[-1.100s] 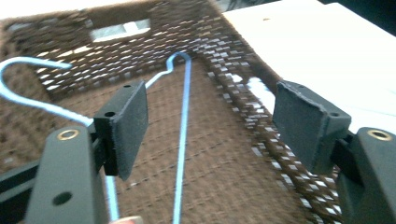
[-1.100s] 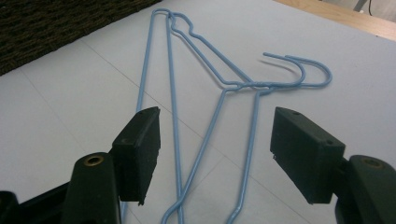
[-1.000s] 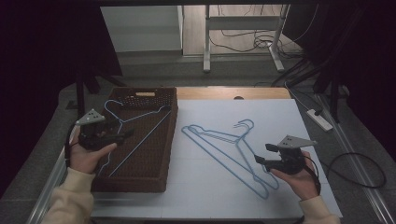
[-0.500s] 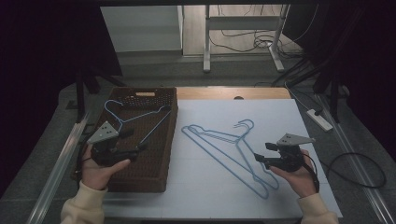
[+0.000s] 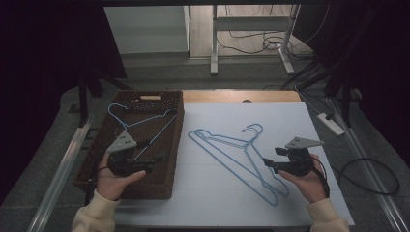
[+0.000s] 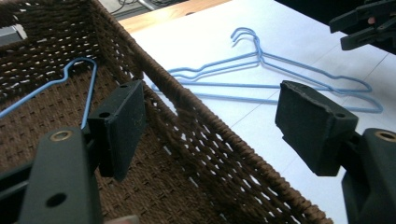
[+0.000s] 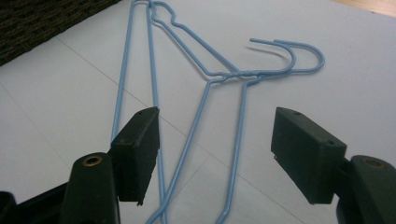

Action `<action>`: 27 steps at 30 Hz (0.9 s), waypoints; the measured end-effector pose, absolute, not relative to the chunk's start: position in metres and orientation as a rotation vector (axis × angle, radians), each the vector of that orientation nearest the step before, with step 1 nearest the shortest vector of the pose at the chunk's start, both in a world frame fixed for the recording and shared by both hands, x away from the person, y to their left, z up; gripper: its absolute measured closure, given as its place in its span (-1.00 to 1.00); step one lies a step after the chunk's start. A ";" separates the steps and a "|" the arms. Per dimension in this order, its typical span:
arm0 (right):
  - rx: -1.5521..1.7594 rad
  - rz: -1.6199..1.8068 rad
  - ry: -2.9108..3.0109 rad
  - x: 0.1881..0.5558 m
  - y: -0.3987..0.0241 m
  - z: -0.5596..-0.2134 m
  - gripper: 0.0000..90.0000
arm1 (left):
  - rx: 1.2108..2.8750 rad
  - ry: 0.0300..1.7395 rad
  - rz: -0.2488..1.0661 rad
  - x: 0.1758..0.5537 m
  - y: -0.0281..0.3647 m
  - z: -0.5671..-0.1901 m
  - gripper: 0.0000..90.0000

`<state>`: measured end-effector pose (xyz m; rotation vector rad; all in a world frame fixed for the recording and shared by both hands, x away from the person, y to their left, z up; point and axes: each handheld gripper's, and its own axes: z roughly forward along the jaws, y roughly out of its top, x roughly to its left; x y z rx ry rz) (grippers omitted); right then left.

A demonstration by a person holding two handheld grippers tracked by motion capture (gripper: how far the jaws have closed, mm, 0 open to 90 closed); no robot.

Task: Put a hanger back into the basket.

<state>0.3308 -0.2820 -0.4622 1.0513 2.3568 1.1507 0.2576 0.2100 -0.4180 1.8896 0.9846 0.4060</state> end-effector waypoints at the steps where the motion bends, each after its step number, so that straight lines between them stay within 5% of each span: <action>1: 1.052 1.147 2.360 0.331 -0.282 -0.463 -0.26 | 1.890 0.984 0.407 0.257 0.209 -0.418 -0.45; 27: 1.136 0.939 2.472 0.365 -0.239 -0.473 -0.19 | 1.876 0.973 0.372 0.257 0.198 -0.422 -0.45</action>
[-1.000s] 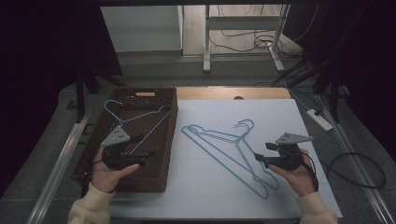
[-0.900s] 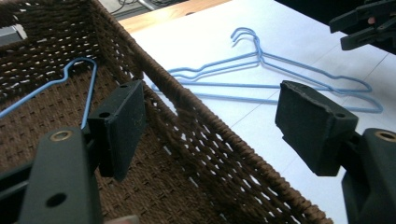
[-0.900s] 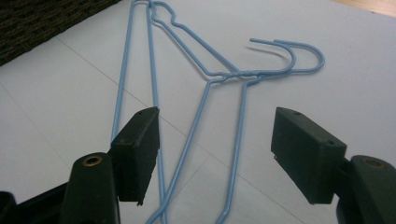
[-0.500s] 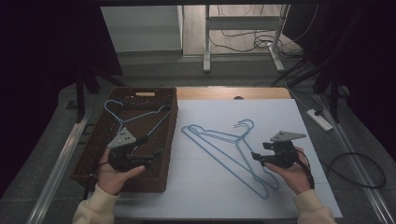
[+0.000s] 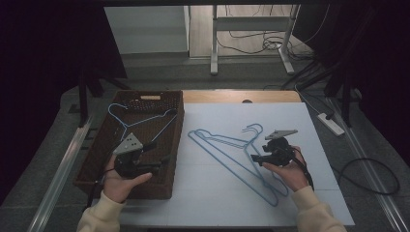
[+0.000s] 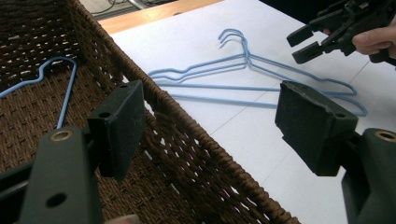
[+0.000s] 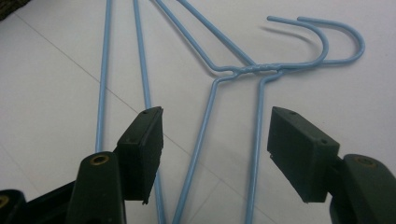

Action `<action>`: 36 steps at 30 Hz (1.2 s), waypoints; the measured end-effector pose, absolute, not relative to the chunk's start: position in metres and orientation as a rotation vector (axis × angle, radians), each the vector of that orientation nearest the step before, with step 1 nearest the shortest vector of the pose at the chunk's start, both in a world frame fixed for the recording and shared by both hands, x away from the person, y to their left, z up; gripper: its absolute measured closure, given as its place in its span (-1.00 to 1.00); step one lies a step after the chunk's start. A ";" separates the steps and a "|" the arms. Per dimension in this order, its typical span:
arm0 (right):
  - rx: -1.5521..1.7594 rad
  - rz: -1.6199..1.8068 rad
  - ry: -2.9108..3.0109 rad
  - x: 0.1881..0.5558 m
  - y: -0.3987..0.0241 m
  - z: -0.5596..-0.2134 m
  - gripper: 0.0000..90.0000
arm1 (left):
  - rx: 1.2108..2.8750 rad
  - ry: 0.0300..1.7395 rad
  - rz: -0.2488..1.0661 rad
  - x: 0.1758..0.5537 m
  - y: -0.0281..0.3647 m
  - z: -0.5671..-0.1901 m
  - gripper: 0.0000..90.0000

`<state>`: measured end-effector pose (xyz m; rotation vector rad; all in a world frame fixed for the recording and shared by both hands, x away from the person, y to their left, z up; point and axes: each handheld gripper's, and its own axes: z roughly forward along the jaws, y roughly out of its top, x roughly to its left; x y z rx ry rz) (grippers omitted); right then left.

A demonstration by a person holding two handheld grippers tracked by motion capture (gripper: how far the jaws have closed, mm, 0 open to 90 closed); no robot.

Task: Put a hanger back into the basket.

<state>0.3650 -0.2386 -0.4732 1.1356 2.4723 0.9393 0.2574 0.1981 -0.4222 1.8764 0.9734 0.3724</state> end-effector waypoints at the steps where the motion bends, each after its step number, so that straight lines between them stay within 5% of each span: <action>1: 1.137 0.935 2.476 0.367 -0.238 -0.474 -0.18 | 1.875 0.974 0.373 0.257 0.198 -0.422 -0.45; 25: 0.955 0.823 2.623 0.411 -0.204 -0.468 -0.05 | 1.881 0.966 0.376 0.256 0.196 -0.423 -0.45; 36: 0.806 0.643 2.763 0.448 -0.156 -0.482 0.19 | 1.880 0.965 0.378 0.256 0.197 -0.422 -0.45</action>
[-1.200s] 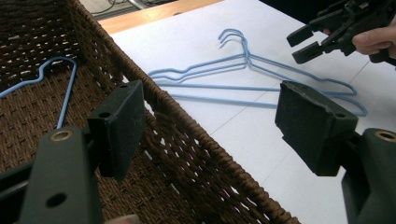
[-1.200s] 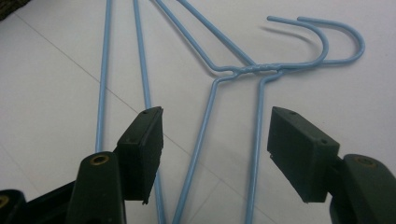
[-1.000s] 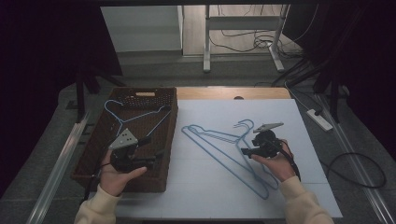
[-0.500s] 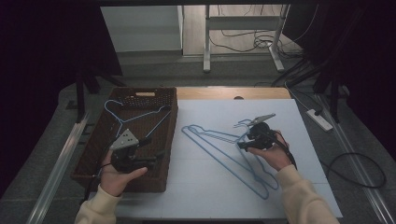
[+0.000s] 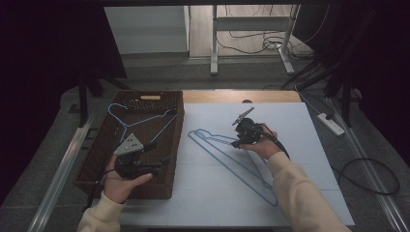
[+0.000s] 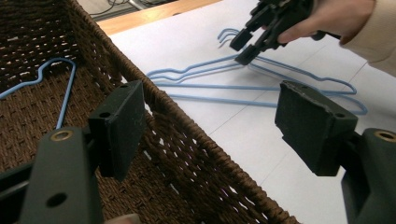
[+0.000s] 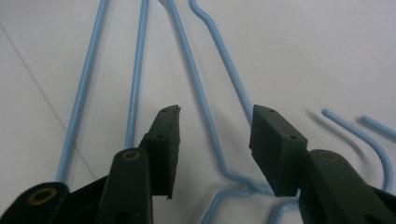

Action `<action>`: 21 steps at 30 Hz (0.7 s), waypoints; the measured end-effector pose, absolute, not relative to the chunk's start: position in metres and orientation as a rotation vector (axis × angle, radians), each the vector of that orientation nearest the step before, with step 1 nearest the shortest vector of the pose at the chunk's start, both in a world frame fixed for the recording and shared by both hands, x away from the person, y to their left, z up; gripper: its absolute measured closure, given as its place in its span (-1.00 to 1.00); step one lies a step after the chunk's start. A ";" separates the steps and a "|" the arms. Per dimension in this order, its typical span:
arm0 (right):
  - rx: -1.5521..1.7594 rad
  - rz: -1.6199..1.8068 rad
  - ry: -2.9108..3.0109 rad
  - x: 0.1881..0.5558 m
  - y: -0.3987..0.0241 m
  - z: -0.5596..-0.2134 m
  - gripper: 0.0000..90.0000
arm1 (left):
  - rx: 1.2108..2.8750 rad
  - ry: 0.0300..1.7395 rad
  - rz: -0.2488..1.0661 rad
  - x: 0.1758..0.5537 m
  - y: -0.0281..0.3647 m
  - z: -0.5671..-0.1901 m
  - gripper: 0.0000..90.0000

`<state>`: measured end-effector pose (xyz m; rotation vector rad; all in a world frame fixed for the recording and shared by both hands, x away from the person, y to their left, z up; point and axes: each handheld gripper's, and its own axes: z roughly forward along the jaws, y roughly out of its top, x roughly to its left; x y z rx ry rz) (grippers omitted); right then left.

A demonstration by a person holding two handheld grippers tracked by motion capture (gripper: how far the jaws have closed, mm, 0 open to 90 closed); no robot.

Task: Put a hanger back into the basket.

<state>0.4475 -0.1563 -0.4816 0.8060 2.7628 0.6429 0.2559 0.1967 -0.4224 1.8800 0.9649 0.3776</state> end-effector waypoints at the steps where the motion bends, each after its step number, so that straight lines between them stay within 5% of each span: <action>1: 0.806 0.643 2.763 0.448 -0.156 -0.482 0.19 | 1.880 0.965 0.378 0.256 0.197 -0.422 -0.45; 13: 0.740 0.496 2.847 0.462 -0.141 -0.497 0.49 | 1.879 0.963 0.379 0.256 0.198 -0.422 -0.45; 21: 0.699 0.448 2.911 0.464 -0.136 -0.497 0.88 | 1.874 0.964 0.382 0.256 0.199 -0.421 -0.44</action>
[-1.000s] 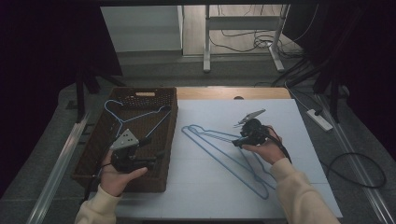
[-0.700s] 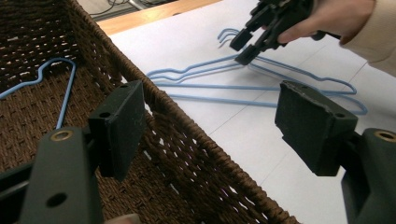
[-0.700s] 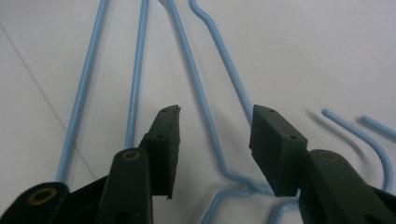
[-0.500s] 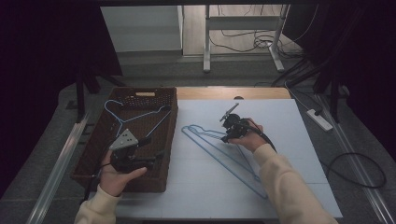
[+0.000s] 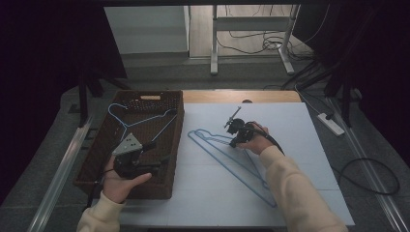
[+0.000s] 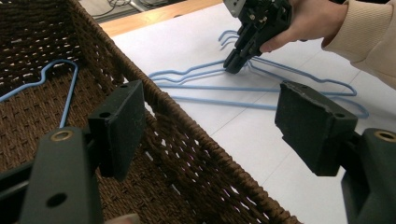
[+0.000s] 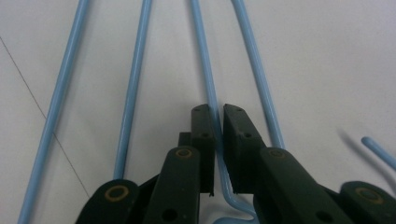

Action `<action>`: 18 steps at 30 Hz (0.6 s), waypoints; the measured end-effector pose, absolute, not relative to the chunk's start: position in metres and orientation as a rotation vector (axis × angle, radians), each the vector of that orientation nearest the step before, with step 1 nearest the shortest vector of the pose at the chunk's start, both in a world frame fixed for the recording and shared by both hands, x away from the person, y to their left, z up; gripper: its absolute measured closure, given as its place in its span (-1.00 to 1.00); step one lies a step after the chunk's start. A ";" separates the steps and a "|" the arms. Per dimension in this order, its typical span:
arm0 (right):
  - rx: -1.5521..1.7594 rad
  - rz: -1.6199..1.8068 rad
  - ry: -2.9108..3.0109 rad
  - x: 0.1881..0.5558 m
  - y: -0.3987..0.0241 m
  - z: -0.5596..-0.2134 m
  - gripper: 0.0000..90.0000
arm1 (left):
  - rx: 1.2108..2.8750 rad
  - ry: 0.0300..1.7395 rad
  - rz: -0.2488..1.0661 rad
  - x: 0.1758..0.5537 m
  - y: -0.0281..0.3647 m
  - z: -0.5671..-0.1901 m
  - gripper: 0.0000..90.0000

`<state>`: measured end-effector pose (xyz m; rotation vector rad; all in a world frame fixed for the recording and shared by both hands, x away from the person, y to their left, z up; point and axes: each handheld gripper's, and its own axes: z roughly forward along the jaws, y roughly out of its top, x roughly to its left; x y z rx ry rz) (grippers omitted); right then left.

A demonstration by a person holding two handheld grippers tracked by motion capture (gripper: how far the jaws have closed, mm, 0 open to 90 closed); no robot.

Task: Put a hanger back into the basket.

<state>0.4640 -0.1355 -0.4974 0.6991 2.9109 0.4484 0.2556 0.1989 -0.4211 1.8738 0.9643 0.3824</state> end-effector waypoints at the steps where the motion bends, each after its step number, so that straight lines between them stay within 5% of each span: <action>1: 0.692 0.432 2.913 0.464 -0.135 -0.497 0.91 | 1.874 0.964 0.383 0.256 0.199 -0.421 -0.45; 18: 0.968 0.622 2.850 0.452 -0.160 -0.451 0.95 | 1.867 0.965 0.389 0.254 0.200 -0.419 -0.44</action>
